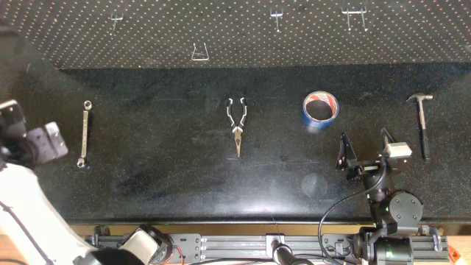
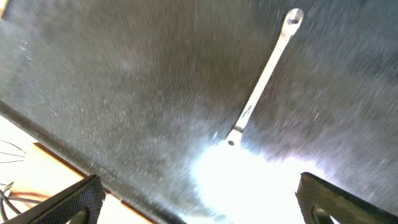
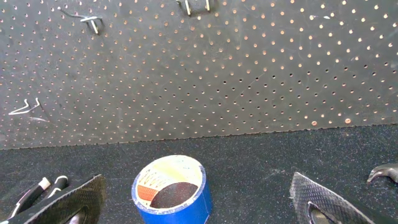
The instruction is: Place Tools Onto Pegboard
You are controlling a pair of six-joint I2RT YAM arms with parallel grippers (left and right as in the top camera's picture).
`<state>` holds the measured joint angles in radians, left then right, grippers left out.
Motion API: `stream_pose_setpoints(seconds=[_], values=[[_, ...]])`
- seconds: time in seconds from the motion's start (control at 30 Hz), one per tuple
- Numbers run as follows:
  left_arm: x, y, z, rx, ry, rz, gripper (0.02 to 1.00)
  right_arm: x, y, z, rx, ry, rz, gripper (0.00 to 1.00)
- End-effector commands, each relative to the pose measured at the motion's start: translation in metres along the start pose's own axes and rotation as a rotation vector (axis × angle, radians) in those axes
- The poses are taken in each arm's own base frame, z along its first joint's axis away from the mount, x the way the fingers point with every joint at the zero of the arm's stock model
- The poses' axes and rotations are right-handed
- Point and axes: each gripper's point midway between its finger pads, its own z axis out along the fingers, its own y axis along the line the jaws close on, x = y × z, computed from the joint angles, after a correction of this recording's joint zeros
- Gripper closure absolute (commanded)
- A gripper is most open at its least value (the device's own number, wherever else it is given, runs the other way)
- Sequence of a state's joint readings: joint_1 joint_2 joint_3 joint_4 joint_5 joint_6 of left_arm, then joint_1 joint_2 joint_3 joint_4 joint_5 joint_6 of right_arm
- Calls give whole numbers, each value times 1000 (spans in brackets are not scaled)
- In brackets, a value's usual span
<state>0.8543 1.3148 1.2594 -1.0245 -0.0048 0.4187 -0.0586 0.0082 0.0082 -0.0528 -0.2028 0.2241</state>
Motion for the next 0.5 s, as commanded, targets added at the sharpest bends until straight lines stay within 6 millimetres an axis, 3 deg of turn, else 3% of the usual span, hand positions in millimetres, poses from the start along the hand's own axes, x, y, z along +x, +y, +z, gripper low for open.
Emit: stream_pose_setpoints(seconds=[0.03,0.17,0.3,0.5], values=[[7,-5,23,130,48,214,25,2,-1,0,5,1,7,29],[10,-14,68,214,124,210,25,2,-1,0,5,1,7,29],[16,-37,108,264,227,226,23,2,-1,0,5,1,7,29],[3,-59,141,255,227,237,23,2,-1,0,5,1,7,34]])
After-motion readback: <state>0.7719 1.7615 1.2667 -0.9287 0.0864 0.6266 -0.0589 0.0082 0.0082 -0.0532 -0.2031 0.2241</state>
